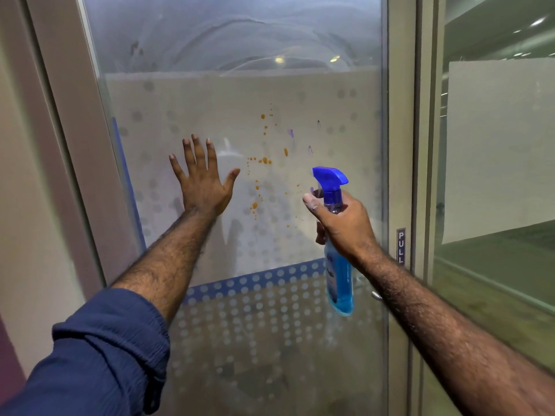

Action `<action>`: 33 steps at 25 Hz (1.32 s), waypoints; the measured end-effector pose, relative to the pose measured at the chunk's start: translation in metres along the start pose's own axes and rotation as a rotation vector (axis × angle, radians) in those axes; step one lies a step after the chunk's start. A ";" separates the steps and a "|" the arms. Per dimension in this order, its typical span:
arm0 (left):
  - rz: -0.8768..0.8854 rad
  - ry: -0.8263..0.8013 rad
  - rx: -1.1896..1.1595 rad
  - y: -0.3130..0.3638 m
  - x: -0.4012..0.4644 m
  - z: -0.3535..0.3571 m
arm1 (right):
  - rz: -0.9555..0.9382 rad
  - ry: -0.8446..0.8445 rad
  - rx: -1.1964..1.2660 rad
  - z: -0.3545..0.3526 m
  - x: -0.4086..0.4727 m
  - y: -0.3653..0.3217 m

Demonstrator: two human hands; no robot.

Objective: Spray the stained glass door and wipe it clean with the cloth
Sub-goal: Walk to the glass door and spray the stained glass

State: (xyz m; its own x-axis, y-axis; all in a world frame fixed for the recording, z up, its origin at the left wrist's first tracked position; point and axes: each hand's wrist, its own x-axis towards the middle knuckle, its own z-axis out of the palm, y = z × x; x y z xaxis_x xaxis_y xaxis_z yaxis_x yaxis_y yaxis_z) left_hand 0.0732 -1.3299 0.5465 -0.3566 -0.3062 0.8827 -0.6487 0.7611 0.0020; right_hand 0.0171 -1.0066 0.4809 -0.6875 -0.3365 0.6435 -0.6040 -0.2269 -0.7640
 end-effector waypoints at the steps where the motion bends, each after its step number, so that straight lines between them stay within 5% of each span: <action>1: 0.018 0.003 -0.009 0.006 -0.003 -0.004 | -0.001 0.011 0.003 0.000 -0.001 0.002; 16: 0.294 -0.102 -0.390 0.175 -0.159 -0.017 | 0.115 0.260 -0.139 -0.059 -0.072 0.036; 33: 0.690 -0.353 -0.885 0.441 -0.363 -0.077 | 0.389 0.734 -0.385 -0.279 -0.256 0.041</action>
State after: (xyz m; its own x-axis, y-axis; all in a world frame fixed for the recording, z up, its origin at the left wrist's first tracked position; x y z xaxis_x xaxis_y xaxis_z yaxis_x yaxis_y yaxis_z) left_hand -0.0316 -0.8390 0.2632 -0.7063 0.2902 0.6457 0.3982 0.9170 0.0234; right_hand 0.0557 -0.6752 0.2976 -0.8747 0.3696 0.3134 -0.2786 0.1458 -0.9493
